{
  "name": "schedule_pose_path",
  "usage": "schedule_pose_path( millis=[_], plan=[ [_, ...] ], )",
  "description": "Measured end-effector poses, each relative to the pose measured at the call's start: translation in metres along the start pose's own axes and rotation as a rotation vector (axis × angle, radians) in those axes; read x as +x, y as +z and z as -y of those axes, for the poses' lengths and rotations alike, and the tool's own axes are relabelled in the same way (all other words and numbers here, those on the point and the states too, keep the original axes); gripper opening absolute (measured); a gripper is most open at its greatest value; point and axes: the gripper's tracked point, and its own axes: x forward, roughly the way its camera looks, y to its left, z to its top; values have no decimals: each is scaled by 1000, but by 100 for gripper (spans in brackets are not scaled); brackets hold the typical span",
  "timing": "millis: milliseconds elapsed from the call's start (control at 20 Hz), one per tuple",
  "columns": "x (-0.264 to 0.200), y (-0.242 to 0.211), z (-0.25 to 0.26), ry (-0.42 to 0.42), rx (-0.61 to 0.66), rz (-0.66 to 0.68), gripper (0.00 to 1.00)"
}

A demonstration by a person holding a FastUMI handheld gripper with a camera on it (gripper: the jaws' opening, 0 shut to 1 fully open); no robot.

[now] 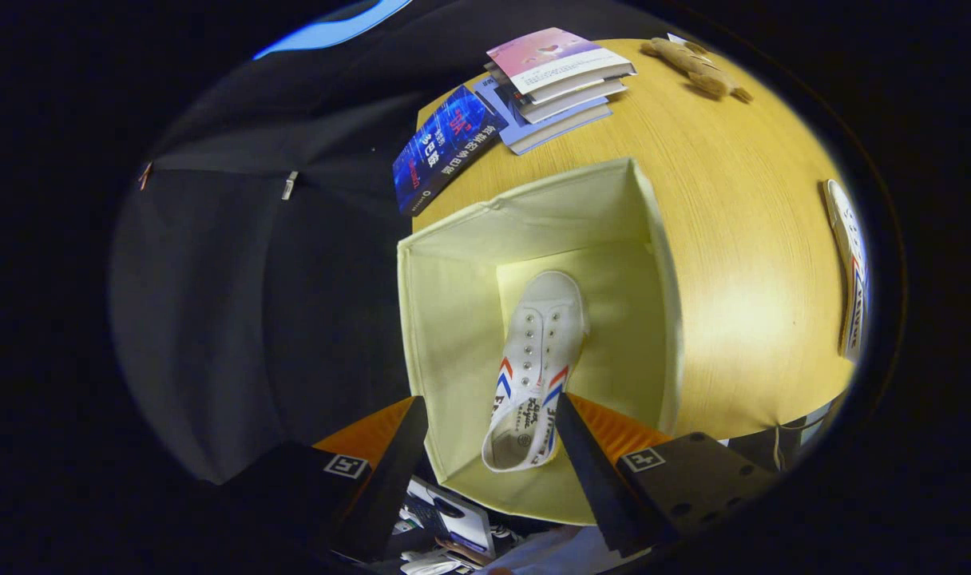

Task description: Open the storage box then place both shoes into the box .Put the left shoe in first, then the right shoe, with the right side of both shoes facing outward in a uniform manner.

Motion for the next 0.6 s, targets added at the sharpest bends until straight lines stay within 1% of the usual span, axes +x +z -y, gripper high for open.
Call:
schedule_pose_path(
  millis=[150,250,450,550,600],
  plan=[
    [-49,6,3,69,-40,-8,98],
    [-77,12,20,77,-80,4,98],
    [-134,39,86,20,-95,76,98],
    [-155,55,130,-35,-86,117,98],
    [-163,63,155,-76,-84,133,98]
  ],
)
